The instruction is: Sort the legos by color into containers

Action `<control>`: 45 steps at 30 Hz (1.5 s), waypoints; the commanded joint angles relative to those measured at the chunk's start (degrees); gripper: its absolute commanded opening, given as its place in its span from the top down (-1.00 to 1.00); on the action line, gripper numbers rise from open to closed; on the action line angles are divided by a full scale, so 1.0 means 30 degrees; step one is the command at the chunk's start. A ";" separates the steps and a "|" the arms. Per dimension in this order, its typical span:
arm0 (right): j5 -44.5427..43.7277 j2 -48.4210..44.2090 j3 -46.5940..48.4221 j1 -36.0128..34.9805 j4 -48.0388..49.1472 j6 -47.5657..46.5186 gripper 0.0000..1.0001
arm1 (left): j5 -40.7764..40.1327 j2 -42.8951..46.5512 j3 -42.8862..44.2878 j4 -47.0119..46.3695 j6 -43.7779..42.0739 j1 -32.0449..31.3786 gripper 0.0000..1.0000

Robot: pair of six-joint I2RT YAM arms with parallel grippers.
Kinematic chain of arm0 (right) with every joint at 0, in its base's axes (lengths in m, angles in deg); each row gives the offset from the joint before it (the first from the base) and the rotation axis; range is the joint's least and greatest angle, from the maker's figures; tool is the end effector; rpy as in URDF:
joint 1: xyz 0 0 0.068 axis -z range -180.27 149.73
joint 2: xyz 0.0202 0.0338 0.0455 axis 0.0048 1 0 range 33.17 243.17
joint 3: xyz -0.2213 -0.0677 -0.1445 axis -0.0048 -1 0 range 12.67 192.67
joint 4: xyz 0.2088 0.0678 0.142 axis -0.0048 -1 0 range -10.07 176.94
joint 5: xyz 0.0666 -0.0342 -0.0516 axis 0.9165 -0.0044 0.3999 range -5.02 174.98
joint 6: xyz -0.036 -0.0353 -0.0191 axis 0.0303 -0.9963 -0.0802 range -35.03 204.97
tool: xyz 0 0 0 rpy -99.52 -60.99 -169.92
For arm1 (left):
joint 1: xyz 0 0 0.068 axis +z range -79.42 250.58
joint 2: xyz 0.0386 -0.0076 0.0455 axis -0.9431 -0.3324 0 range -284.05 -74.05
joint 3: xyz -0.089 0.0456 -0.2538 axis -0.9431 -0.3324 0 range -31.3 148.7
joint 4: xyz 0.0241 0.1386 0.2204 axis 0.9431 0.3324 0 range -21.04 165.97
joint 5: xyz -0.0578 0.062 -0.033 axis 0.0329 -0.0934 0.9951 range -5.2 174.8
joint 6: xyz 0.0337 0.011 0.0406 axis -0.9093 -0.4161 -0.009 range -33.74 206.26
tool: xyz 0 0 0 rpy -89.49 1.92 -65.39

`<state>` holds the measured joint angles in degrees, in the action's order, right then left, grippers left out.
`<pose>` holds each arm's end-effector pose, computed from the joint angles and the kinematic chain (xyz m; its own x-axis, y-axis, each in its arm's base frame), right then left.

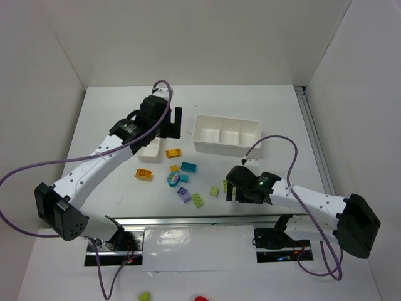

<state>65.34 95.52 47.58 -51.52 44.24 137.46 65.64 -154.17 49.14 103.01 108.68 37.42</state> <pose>0.1214 0.1323 0.1866 -0.8844 0.0916 -0.4577 0.0631 0.9950 0.0773 0.2651 -0.1592 0.3752 -0.5395 -0.0778 -0.8384 0.0891 0.9849 -0.1487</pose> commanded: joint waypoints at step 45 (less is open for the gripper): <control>-0.0430 0.5637 1.1174 0.6560 0.4907 -0.8908 0.31 | 0.0114 -0.2181 0.1312 0.0779 0.0115 0.1005 -0.96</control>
<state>64.38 106.63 75.54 -35.17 53.40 116.83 64.42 -160.85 51.66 104.36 106.91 39.32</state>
